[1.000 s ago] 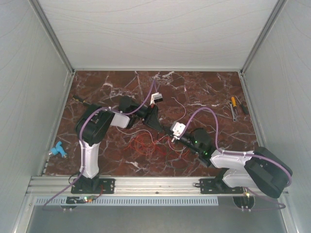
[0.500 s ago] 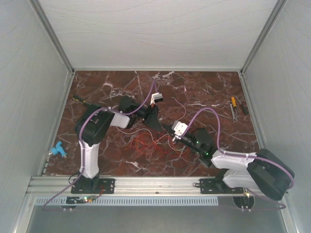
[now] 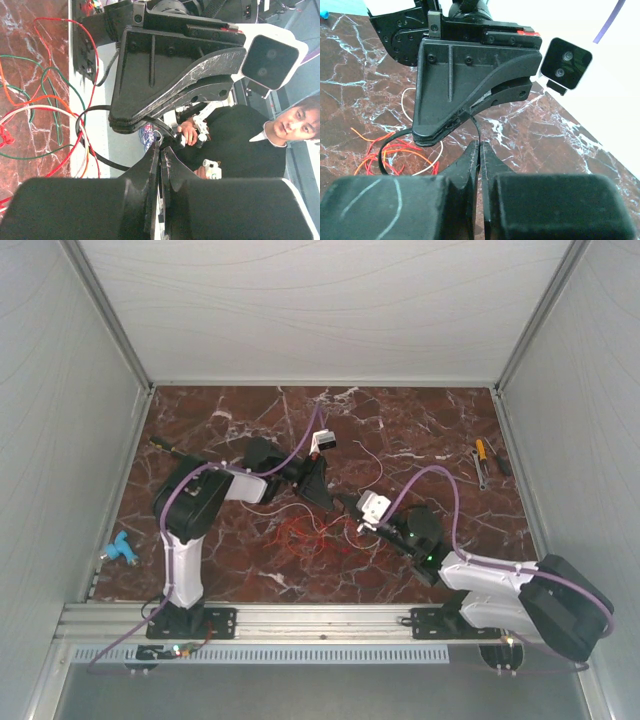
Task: Zip-tie the wires
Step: Tie the cable at the center of the board.
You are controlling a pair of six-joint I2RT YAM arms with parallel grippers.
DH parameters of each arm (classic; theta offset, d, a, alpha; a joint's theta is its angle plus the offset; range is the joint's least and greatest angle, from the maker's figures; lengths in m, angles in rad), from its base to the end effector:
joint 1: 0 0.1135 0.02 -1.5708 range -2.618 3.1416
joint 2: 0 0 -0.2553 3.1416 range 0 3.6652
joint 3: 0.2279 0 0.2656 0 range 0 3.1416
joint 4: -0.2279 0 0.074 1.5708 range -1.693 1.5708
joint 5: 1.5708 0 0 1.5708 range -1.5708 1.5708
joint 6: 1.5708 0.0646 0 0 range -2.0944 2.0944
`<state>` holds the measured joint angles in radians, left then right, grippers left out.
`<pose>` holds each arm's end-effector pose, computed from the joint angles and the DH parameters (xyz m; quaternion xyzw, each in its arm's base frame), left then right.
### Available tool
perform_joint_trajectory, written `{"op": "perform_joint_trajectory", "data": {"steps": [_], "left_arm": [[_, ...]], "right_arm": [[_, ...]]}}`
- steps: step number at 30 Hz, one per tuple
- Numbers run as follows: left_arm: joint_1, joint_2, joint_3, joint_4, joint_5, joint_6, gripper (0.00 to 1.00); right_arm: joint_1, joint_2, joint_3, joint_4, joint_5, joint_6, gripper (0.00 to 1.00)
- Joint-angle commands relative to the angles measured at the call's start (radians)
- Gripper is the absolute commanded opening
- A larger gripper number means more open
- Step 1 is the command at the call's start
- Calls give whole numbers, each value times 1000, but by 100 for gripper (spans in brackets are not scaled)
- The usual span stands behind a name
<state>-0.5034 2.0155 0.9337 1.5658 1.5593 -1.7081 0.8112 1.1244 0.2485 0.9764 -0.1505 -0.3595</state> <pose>0.2934 -0.2353 0.1785 -0.2875 -0.6439 0.7071 0.0519 0.1711 0.1943 0.1973 -0.4160 0.5267 0.2148 0.7096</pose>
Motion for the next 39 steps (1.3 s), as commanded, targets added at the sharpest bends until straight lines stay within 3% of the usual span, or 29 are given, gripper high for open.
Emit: {"op": "perform_joint_trajectory", "data": {"steps": [1,10,39], "left_arm": [[-9,-47,47,266,-25,-23,0],[-27,-70,37,266,-6,-53,0],[-47,-91,-45,266,3,-123,0]], "right_arm": [[34,-38,2,58,-18,-83,0],[81,-52,-8,36,15,-200,0],[124,-109,3,29,26,-269,0]]}}
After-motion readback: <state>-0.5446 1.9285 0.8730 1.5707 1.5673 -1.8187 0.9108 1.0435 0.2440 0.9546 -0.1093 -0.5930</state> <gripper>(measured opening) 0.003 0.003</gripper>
